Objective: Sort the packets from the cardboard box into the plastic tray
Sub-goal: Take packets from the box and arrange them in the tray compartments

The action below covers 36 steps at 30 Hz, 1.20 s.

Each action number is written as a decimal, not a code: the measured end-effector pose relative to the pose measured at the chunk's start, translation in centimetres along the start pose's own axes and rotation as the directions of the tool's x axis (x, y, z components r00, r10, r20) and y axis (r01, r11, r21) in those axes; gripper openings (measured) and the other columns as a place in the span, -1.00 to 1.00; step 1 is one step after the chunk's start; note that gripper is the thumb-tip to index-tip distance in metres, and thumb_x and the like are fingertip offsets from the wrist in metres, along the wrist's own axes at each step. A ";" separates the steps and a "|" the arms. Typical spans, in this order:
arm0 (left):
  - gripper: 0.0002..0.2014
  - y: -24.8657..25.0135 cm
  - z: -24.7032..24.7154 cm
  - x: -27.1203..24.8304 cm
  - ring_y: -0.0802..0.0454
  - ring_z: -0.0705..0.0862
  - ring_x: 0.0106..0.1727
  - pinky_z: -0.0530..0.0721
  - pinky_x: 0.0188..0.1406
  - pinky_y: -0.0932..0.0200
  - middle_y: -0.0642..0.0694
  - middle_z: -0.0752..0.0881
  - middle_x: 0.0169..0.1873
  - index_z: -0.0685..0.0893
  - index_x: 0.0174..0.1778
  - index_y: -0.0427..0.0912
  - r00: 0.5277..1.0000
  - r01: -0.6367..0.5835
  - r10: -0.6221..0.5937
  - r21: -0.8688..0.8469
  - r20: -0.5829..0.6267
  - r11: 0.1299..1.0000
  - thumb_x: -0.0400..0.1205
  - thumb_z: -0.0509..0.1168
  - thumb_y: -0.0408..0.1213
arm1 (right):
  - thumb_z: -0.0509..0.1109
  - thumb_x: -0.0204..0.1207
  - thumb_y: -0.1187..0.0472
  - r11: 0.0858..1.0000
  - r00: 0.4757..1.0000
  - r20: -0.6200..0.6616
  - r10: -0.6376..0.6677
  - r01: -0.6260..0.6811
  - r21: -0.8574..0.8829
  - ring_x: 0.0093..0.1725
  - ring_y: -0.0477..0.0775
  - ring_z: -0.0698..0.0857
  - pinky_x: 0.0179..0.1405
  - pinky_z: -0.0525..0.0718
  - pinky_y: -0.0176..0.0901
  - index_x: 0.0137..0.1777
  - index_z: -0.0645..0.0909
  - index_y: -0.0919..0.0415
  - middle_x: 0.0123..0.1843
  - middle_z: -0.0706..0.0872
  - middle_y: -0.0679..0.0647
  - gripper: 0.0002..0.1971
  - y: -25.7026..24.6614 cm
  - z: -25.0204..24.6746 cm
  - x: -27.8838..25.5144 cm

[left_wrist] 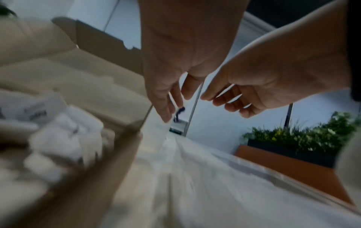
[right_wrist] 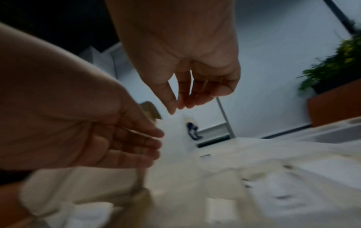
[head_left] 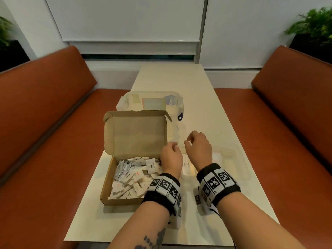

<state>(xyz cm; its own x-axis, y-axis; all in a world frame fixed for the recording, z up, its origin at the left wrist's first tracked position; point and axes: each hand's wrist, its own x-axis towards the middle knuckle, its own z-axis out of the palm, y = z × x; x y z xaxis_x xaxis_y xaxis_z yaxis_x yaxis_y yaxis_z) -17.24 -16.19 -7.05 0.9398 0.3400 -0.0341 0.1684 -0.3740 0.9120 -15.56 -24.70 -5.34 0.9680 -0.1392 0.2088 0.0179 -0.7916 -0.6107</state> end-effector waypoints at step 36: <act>-0.43 -7.5 -11.0 4.3 -0.18 0.48 0.44 0.53 0.37 -0.02 -0.25 0.47 0.43 0.34 0.49 -0.29 0.886 0.300 -0.461 0.695 0.051 0.653 0.58 0.34 -0.26 | 0.59 0.32 0.27 0.960 0.695 0.700 0.167 0.047 -0.276 0.36 0.20 0.57 0.33 0.58 0.04 0.49 0.34 0.26 0.40 0.56 0.21 -0.24 -9.6 10.1 -5.3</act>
<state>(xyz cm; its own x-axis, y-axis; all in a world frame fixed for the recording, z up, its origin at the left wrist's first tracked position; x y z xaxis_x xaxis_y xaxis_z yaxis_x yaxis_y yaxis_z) -17.78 -2.40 -9.53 0.7702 0.4293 -0.4717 0.5984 -0.7423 0.3015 -18.30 -10.39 -8.28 0.8507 0.1873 -0.4912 -0.0062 -0.9307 -0.3656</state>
